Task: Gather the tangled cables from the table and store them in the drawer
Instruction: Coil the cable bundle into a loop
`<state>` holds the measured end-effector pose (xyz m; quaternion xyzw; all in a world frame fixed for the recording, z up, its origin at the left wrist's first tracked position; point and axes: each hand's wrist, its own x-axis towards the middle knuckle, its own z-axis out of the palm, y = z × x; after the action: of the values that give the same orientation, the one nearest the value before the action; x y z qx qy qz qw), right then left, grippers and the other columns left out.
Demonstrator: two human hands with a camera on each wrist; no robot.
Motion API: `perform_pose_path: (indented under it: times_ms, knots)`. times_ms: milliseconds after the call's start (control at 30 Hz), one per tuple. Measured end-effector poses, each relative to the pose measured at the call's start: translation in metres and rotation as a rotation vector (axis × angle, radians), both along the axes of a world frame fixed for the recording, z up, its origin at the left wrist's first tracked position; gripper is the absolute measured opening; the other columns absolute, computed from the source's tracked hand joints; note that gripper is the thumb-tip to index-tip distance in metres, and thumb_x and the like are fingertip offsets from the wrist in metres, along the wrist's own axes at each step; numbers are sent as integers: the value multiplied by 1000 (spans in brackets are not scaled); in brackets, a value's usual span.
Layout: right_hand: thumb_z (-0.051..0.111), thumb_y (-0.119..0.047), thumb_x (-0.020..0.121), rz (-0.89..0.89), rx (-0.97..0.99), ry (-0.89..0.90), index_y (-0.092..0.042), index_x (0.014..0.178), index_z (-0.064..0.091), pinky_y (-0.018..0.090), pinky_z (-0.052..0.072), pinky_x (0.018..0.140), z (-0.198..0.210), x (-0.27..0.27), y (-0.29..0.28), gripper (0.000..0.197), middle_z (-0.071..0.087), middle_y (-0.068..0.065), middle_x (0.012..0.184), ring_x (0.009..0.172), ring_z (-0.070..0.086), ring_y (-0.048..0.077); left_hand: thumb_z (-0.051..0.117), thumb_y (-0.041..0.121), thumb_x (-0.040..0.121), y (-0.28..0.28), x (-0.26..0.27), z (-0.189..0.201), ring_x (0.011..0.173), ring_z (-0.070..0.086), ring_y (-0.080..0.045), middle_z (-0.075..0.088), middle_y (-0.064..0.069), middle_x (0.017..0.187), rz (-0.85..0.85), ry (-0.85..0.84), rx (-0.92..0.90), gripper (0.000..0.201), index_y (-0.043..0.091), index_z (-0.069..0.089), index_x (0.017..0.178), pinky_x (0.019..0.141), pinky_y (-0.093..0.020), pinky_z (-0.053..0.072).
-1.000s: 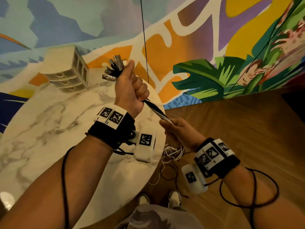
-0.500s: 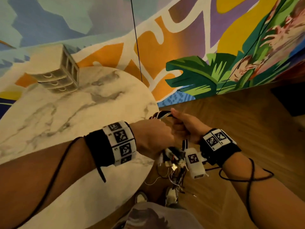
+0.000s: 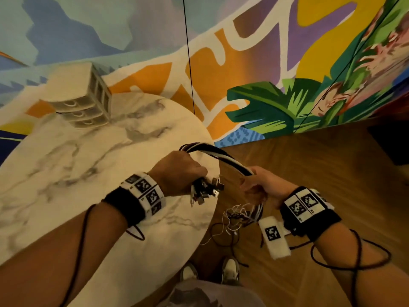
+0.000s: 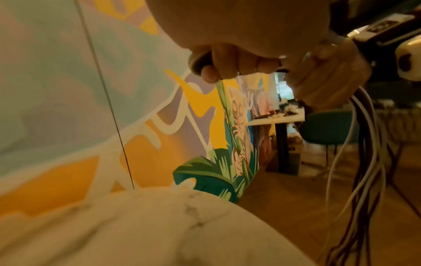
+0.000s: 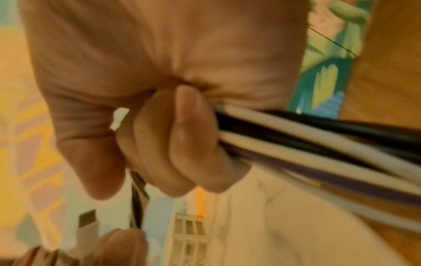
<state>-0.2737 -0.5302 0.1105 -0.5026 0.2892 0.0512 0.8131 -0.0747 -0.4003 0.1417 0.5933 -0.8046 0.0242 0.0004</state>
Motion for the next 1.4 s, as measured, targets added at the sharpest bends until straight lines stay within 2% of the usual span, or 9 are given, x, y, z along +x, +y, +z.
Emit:
perform_pose_path:
  times_ms: [100, 233, 300, 567, 733, 1000, 1167, 1267, 1400]
  knots:
    - [64, -4, 55, -87, 216, -149, -23, 49, 43, 14, 16, 38, 1, 14, 14, 29, 30, -9, 41, 31, 25, 5, 58, 17, 73, 7, -14, -29, 49, 59, -22, 62, 2, 55, 75, 242, -333, 10, 18, 64, 64, 51, -24, 42]
    - [58, 3, 60, -31, 276, -182, -22, 50, 47, 13, 16, 39, 15, 41, 29, 29, 30, -9, 38, 29, 26, 4, 49, 2, 88, 0, -46, -13, 68, 66, -5, 70, 9, 67, 712, 1472, -259, 44, 28, 76, 66, 63, -20, 52]
    - [53, 6, 66, 47, 222, -97, -21, 47, 39, 14, 16, 41, 21, 52, 33, 36, 28, -6, 38, 29, 25, 5, 54, 3, 92, -8, -48, -5, 88, 65, -12, 71, -6, 87, 768, 1773, -153, 21, 6, 74, 91, 70, -16, 53]
    - [55, 6, 83, 109, -164, 44, -12, 55, 51, 24, 35, 43, 37, 76, 47, 33, 35, 5, 49, 40, 33, 13, 68, 11, 83, -11, -35, 3, 76, 65, -18, 67, -8, 76, 902, 1668, -206, 8, 16, 68, 77, 75, -29, 54]
    - [57, -27, 92, 67, -880, 195, -13, 72, 53, 37, 41, 59, 25, 67, 58, 25, 51, 3, 63, 58, 49, 20, 72, 13, 81, -17, -29, -4, 72, 65, -10, 69, 4, 70, 972, 1615, -446, 16, 25, 66, 72, 69, -18, 51]
    - [43, -20, 88, -345, 77, -46, -23, 51, 36, 23, 8, 46, 53, 64, 35, 38, 21, -7, 42, 39, 10, 12, 55, 22, 92, -7, -41, -2, 46, 41, 1, 48, 14, 46, 692, 1692, -74, 18, 16, 52, 75, 49, -15, 36]
    - [59, -28, 63, -130, 411, -212, -27, 45, 21, 13, 11, 39, 47, 67, 38, 42, 24, -9, 33, 33, 9, 11, 59, 49, 85, -10, -32, 7, 85, 60, -7, 67, 0, 91, 645, 1713, 71, 35, 20, 64, 104, 75, -22, 47]
    - [65, -28, 64, 43, 489, -279, -25, 50, 19, 14, 14, 38, 41, 70, 45, 48, 16, -7, 41, 34, 10, 12, 55, 50, 85, -12, -24, 15, 101, 58, -9, 68, -5, 108, 673, 1737, 154, 48, 20, 64, 121, 87, -21, 43]
    - [45, -20, 80, 31, 233, -150, -24, 48, 20, 18, 12, 39, 42, 80, 53, 40, 20, -7, 40, 35, 13, 10, 48, 20, 94, -14, -22, 23, 70, 58, -1, 64, 17, 65, 723, 1860, 104, 30, 8, 63, 118, 63, -13, 43]
